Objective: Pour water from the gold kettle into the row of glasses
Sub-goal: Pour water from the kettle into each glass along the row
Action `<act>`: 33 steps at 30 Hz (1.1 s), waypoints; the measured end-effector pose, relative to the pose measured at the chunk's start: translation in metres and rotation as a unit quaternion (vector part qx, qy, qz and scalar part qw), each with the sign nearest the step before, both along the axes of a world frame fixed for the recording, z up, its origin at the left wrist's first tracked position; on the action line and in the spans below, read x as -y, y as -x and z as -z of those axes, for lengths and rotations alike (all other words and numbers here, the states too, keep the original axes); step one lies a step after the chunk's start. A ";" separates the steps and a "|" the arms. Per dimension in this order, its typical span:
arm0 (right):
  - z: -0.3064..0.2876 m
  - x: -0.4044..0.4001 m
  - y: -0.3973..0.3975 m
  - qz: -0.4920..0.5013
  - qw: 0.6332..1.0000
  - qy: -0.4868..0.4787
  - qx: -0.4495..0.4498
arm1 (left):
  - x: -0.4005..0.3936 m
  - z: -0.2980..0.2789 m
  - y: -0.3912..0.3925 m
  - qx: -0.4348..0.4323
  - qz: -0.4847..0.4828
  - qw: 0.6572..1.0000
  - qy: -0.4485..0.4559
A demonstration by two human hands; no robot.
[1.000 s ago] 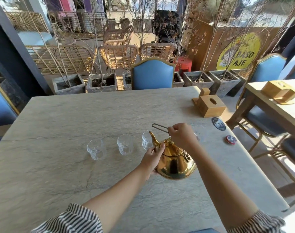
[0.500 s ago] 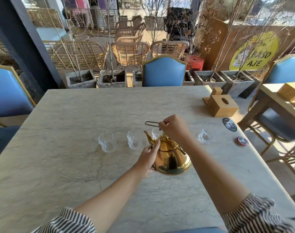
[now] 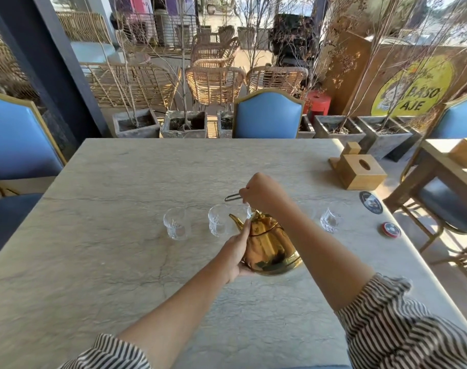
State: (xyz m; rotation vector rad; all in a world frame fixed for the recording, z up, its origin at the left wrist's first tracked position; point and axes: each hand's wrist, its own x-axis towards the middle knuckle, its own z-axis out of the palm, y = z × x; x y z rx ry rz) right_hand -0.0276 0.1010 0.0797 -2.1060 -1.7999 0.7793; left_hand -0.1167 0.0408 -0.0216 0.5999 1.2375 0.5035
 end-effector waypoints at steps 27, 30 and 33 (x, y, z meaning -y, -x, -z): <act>-0.037 -0.008 -0.002 -0.033 0.998 -0.010 0.051 | 0.005 -0.025 -0.011 0.044 0.010 0.999 0.000; -0.041 -0.008 -0.003 -0.037 0.997 -0.019 0.061 | 0.005 -0.030 -0.013 0.045 0.016 0.999 -0.001; -0.045 -0.009 -0.004 -0.039 0.997 -0.024 0.065 | 0.006 -0.035 -0.014 0.045 0.015 0.999 -0.003</act>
